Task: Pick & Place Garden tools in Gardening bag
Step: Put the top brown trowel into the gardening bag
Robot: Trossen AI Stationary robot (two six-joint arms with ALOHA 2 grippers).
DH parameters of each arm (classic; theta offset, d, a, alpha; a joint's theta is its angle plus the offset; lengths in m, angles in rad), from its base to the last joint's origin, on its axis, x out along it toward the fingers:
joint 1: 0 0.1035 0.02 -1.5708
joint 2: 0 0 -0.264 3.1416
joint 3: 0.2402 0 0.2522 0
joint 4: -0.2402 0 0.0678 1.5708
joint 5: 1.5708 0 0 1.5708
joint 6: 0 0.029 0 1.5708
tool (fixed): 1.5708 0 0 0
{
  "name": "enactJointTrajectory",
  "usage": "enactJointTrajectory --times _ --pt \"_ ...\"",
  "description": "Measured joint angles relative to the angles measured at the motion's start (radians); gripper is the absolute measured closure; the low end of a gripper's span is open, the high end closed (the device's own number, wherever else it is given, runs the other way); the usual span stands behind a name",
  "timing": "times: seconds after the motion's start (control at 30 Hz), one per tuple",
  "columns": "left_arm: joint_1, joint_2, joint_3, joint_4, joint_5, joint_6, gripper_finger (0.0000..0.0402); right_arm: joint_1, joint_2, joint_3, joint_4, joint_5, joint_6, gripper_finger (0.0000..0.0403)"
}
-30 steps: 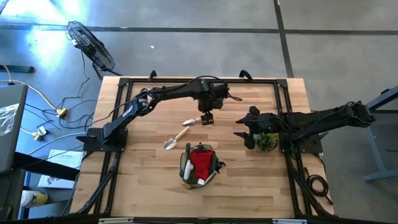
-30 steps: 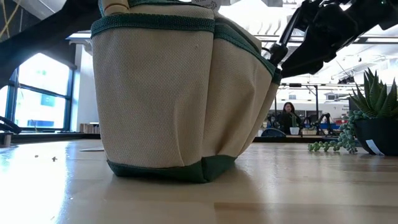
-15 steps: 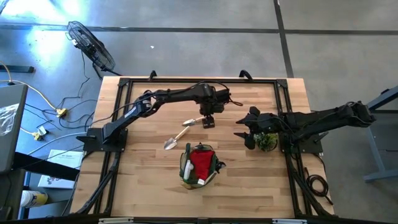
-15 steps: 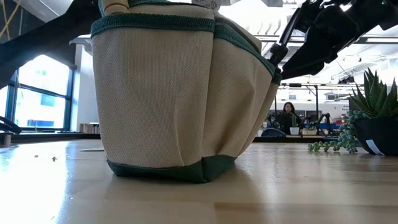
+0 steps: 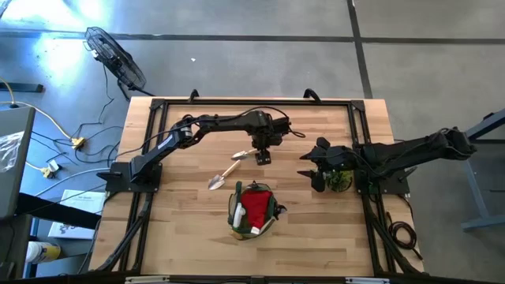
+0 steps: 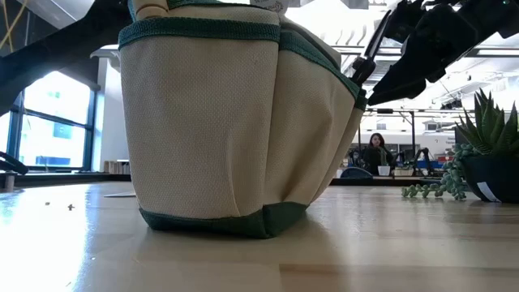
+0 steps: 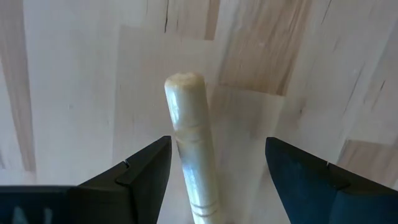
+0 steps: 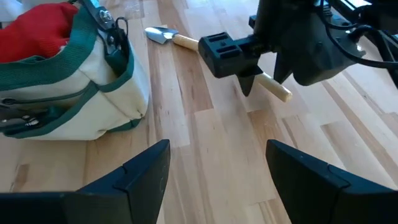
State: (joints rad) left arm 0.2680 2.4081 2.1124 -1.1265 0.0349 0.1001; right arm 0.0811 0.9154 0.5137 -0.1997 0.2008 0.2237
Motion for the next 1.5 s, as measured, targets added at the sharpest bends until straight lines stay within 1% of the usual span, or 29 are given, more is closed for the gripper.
enactJointTrajectory --times 0.13,0.27,0.43,0.6,0.77,0.87,0.97,1.07,1.1,1.13,1.2,1.37,1.5 --pt "0.0 0.003 -0.003 0.004 -0.019 -0.017 0.0157 0.0 0.0 0.0 0.0 0.003 0.0 0.0147" --pt "0.0 0.013 -0.002 -0.011 -0.021 -0.078 0.0186 0.0 0.0 0.0 0.0 0.004 -0.002 0.0147" --pt "0.0 0.007 -0.044 0.02 -0.034 -0.089 0.025 0.0 0.002 -0.002 0.005 0.005 -0.007 0.0147" --pt "0.0 0.008 -0.055 0.022 -0.034 -0.105 0.0342 0.0 0.003 -0.036 0.042 0.005 0.005 0.0147" --pt "-0.012 0.011 -0.039 0.01 -0.051 -0.105 0.0339 0.0 0.003 -0.082 0.1 0.001 0.008 0.0147" --pt "-0.03 0.019 0.003 -0.024 -0.11 -0.085 0.0339 0.0 0.003 -0.091 0.115 0.001 0.014 0.0147" --pt "-0.05 0.028 0.082 -0.097 -0.159 -0.068 0.0339 0.0 0.003 -0.091 0.129 -0.021 0.019 0.0147" --pt "-0.075 0.022 0.225 -0.204 -0.233 -0.053 0.0339 0.0 0.003 -0.091 0.147 -0.036 0.019 0.0147" --pt "-0.084 0.012 0.245 -0.225 -0.26 -0.052 0.0339 0.0 0.003 -0.091 0.154 -0.044 0.019 0.0147" --pt "-0.096 -0.026 0.217 -0.199 -0.286 -0.043 0.0339 0.001 0.003 -0.091 0.161 -0.051 0.019 0.0147" --pt "-0.109 -0.09 0.181 -0.187 -0.296 -0.017 0.0339 0.005 0.003 -0.091 0.177 -0.064 0.019 0.0147" --pt "-0.132 -0.23 0.204 -0.183 -0.284 -0.1 0.0339 0.019 0.003 -0.091 0.21 -0.077 0.019 0.0147" --pt "-0.165 -0.34 0.231 -0.158 -0.254 -0.106 0.0339 0.034 0.003 -0.091 0.247 -0.078 0.02 0.0147"
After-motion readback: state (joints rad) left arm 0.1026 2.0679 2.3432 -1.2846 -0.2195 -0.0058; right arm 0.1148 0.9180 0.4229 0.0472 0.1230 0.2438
